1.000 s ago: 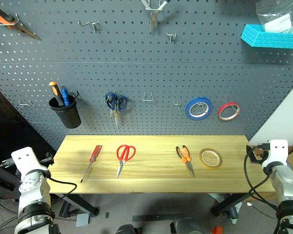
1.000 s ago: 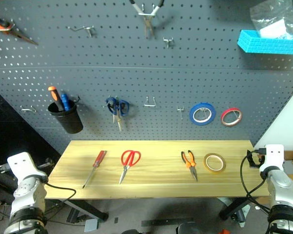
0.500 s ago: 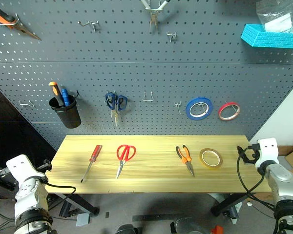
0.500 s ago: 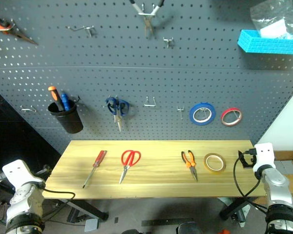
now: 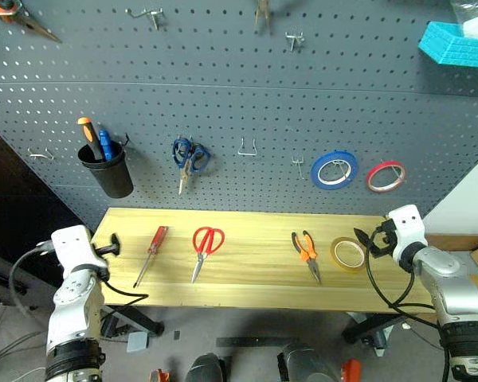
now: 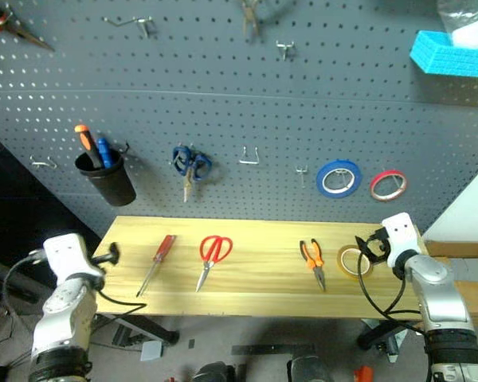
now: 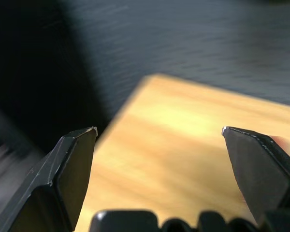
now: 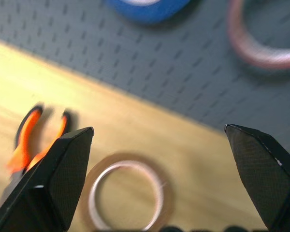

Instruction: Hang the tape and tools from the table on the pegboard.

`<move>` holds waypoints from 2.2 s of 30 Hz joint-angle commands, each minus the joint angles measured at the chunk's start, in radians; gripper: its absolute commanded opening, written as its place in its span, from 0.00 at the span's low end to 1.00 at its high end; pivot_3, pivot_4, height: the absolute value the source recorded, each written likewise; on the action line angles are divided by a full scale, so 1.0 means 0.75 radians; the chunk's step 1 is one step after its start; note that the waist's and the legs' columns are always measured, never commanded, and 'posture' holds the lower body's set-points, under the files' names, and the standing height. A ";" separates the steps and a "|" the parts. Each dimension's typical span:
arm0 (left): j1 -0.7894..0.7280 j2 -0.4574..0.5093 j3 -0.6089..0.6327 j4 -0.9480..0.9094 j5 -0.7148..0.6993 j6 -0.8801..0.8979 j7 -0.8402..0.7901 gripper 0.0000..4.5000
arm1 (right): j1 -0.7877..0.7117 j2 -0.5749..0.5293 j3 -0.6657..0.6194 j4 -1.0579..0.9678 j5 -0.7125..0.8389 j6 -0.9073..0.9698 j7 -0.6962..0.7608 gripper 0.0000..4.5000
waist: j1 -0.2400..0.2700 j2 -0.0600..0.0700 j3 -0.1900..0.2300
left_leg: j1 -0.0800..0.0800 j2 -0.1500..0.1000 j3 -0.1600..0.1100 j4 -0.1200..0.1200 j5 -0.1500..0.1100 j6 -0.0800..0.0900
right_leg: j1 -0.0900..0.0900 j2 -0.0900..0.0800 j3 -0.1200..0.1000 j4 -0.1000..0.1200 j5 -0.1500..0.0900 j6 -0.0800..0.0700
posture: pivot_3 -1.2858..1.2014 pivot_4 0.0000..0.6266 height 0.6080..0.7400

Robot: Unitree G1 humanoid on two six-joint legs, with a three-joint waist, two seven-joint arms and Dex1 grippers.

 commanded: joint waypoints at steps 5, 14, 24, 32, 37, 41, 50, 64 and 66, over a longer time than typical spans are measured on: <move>-0.084 0.141 -0.445 -0.421 0.010 0.091 -0.563 0.99 | -0.041 -0.061 0.098 -0.083 0.009 0.216 0.111 1.00 | 0.007 0.007 0.059 | -0.010 0.000 0.000 0.000 0.000 0.000 | -0.008 -0.002 0.000 0.000 0.001 -0.001 | 0.47 0.36 1.00; -0.245 0.210 -0.589 -0.483 -0.048 0.178 -0.921 0.99 | -0.198 -0.002 0.169 0.098 -0.015 0.323 0.119 1.00 | -0.014 0.007 0.152 | -0.026 0.001 0.001 0.002 0.000 0.001 | -0.027 0.001 0.000 0.004 0.003 -0.004 | 0.46 0.49 1.00; -0.279 0.240 -0.607 -0.483 0.005 0.162 -1.021 0.99 | -0.424 0.017 0.290 0.545 -0.115 0.210 0.186 1.00 | -0.008 0.004 0.211 | -0.043 0.003 -0.001 0.010 -0.001 0.002 | -0.040 -0.001 -0.001 0.006 0.003 -0.004 | 0.47 0.53 1.00; -0.270 0.221 -0.605 -0.475 0.037 0.131 -1.011 1.00 | -0.535 -0.011 0.360 0.794 -0.210 0.140 0.287 0.64 | -0.001 0.000 0.213 | -0.050 0.003 -0.004 0.024 -0.003 0.006 | -0.041 -0.001 -0.004 0.007 0.008 0.001 | 0.47 0.49 1.00; -0.276 0.202 -0.604 -0.461 0.050 0.116 -0.997 1.00 | -0.544 0.009 0.361 0.837 -0.216 0.164 0.332 0.25 | -0.001 -0.004 0.210 | -0.050 0.003 -0.005 0.024 -0.003 0.006 | -0.040 -0.001 -0.005 0.007 0.009 0.001 | 0.47 0.45 1.00; -0.283 0.193 -0.596 -0.446 0.056 0.099 -0.996 1.00 | -0.538 0.025 0.375 0.856 -0.234 0.151 0.345 0.03 | -0.002 -0.010 0.206 | -0.050 0.003 -0.005 0.024 -0.003 0.006 | -0.040 -0.001 -0.006 0.007 0.010 0.000 | 0.47 0.42 1.00; -0.304 0.182 -0.545 -0.407 0.047 0.054 -0.979 1.00 | -0.286 -0.111 0.293 0.114 -0.258 0.134 0.296 0.03 | -0.001 -0.007 0.202 | -0.055 0.003 -0.007 0.024 -0.003 0.005 | -0.045 -0.002 -0.008 0.008 0.010 0.000 | 0.46 0.37 1.00; -0.301 0.131 -0.431 -0.423 -0.063 0.012 -0.964 1.00 | 0.281 -0.222 0.360 -1.135 -0.640 0.058 0.023 0.03 | -0.008 -0.001 0.199 | -0.065 0.001 -0.010 0.041 -0.003 0.006 | -0.050 -0.002 -0.011 0.015 0.010 0.001 | 0.43 0.39 1.00; -0.297 0.120 -0.421 -0.424 -0.093 0.025 -0.979 1.00 | 0.260 -0.181 0.402 -1.155 -0.708 -0.028 -0.042 0.03 | -0.011 -0.001 0.199 | -0.065 0.001 -0.010 0.043 -0.003 0.006 | -0.049 -0.002 -0.010 0.017 0.012 0.004 | 0.43 0.39 1.00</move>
